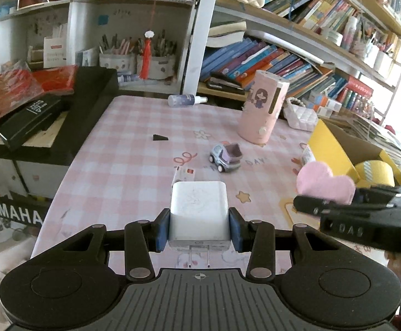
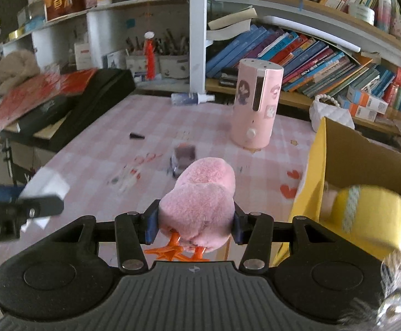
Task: Organize objects
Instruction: 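Lift the charger and pink chick and carry them toward the yellow box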
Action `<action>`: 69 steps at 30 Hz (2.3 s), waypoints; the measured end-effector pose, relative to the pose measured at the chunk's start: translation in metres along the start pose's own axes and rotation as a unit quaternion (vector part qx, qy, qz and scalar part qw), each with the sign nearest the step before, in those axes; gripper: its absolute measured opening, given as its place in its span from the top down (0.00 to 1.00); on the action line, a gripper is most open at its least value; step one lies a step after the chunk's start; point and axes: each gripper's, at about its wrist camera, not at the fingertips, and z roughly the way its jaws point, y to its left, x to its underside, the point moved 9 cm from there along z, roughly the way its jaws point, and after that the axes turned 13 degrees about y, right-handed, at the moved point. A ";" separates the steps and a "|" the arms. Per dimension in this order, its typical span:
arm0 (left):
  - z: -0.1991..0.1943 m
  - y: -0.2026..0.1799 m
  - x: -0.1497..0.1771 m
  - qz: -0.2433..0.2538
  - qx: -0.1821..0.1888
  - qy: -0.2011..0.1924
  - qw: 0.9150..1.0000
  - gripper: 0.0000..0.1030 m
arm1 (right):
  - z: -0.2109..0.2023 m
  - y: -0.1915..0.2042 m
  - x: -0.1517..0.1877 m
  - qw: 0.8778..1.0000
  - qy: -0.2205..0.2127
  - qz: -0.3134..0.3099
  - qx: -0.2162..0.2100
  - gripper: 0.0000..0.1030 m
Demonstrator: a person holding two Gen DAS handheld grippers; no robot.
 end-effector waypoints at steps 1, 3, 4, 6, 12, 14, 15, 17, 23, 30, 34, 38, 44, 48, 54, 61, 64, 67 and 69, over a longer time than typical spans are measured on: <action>-0.003 0.000 0.003 0.003 0.001 -0.001 1.000 0.60 | -0.002 0.003 0.005 1.000 0.005 0.003 -0.003 0.55; -0.009 -0.001 0.007 0.008 0.003 -0.004 1.000 0.60 | -0.006 0.009 0.012 1.000 0.009 0.003 -0.004 0.55; -0.012 -0.002 0.010 0.011 0.005 -0.005 1.000 0.60 | -0.009 0.011 0.014 1.000 0.008 0.003 -0.002 0.55; -0.017 -0.002 0.015 0.014 0.008 -0.007 1.000 0.60 | -0.014 0.014 0.019 1.000 0.008 0.005 0.002 0.55; -0.029 -0.008 0.031 0.024 0.022 -0.005 0.999 0.60 | -0.032 0.023 0.039 1.000 0.010 0.010 0.010 0.55; -0.033 -0.012 0.036 0.032 0.026 -0.005 0.999 0.60 | -0.038 0.023 0.046 1.000 0.010 0.016 0.012 0.55; -0.035 -0.015 0.038 0.037 0.028 -0.005 0.999 0.60 | -0.041 0.023 0.049 1.000 0.010 0.020 0.014 0.55; -0.040 -0.019 0.043 0.045 0.031 -0.005 0.998 0.60 | -0.047 0.022 0.056 0.999 0.009 0.030 0.018 0.55; -0.050 -0.029 0.058 0.063 0.038 -0.002 0.997 0.60 | -0.061 0.018 0.076 0.998 0.009 0.051 0.027 0.55; -0.062 -0.039 0.072 0.083 0.043 -0.001 0.996 0.60 | -0.076 0.017 0.100 0.997 0.011 0.074 0.033 0.55; -0.066 -0.045 0.082 0.096 0.049 0.004 0.994 0.60 | -0.084 0.018 0.114 0.996 0.012 0.084 0.036 0.55; -0.070 -0.051 0.091 0.109 0.055 0.009 0.992 0.60 | -0.091 0.017 0.128 0.994 0.015 0.097 0.041 0.55; -0.071 -0.065 0.099 0.132 0.071 0.015 0.989 0.60 | -0.102 0.011 0.149 0.991 0.019 0.121 0.053 0.55; -0.071 -0.078 0.103 0.152 0.085 0.016 0.985 0.60 | -0.110 0.001 0.162 0.987 0.019 0.143 0.068 0.55; -0.067 -0.100 0.106 0.182 0.107 0.021 0.977 0.60 | -0.123 -0.018 0.177 0.980 0.019 0.177 0.091 0.55; -0.062 -0.121 0.109 0.202 0.124 0.027 0.971 0.60 | -0.130 -0.035 0.192 0.973 0.026 0.203 0.110 0.55; -0.058 -0.130 0.108 0.210 0.131 0.029 0.968 0.60 | -0.132 -0.043 0.197 0.970 0.028 0.211 0.117 0.55; -0.055 -0.140 0.108 0.218 0.138 0.031 0.966 0.60 | -0.134 -0.051 0.201 0.967 0.028 0.219 0.124 0.55; -0.052 -0.146 0.107 0.223 0.141 0.030 0.964 0.60 | -0.136 -0.058 0.203 0.965 0.028 0.227 0.128 0.55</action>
